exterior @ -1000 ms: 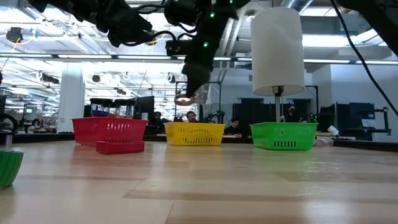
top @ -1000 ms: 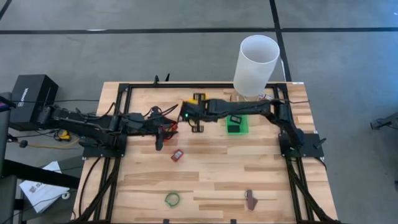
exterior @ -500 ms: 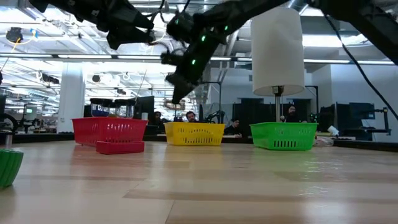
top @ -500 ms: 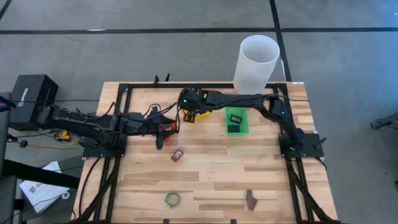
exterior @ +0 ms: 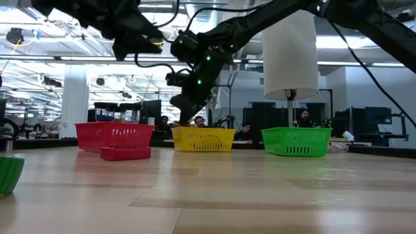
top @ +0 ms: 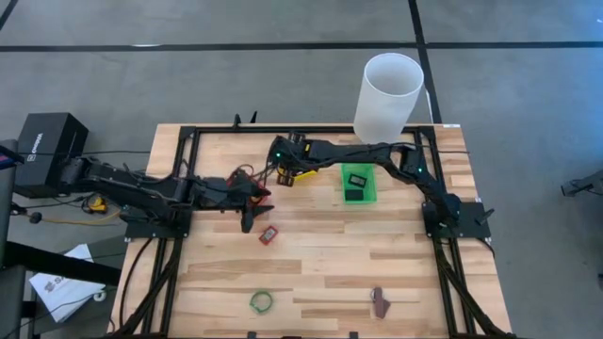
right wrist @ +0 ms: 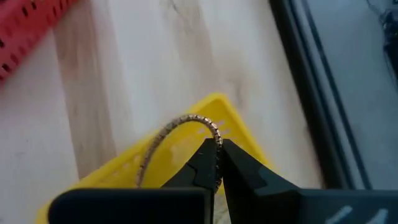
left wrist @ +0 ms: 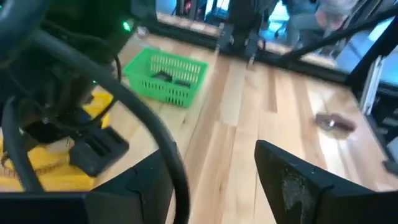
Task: Pick & Place Office items
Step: Put the gold watch into the yellow basket, then put the red digital clock into the green basket
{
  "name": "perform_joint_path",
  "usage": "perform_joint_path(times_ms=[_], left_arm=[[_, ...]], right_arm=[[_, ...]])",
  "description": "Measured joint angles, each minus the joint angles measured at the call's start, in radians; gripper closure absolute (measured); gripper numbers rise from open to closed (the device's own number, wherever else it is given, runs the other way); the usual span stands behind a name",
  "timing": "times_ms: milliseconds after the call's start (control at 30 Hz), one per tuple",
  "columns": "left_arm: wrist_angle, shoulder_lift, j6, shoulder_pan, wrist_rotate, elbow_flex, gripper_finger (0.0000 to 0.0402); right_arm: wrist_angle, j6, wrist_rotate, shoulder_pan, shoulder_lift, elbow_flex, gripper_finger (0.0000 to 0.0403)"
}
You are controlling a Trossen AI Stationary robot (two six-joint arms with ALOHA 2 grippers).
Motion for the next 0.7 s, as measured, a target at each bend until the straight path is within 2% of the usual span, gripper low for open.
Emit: perform_joint_path(times_ms=[133,233,433,600,700], left_arm=[[0.005,0.015,0.001,-0.016,-0.009,0.000,0.0189],[0.008,0.016,0.001,-0.028,-0.014,0.000,0.0189],[0.003,0.013,0.000,-0.049,0.000,0.000,0.0189],[0.005,0.013,0.000,-0.064,-0.002,0.000,0.0189],[0.007,0.013,0.000,-0.070,0.002,0.000,0.0189]], right_arm=[[-0.025,0.094,-0.003,-0.005,0.002,-0.002,0.0391],[-0.057,0.095,-0.006,-0.009,0.002,-0.002,0.0381],[-0.051,-0.009,-0.005,0.013,0.002,-0.002,0.0333],[-0.060,0.009,0.086,0.031,0.002,-0.002,0.0292],[-0.063,0.011,0.100,0.045,-0.007,-0.002,0.0276]])
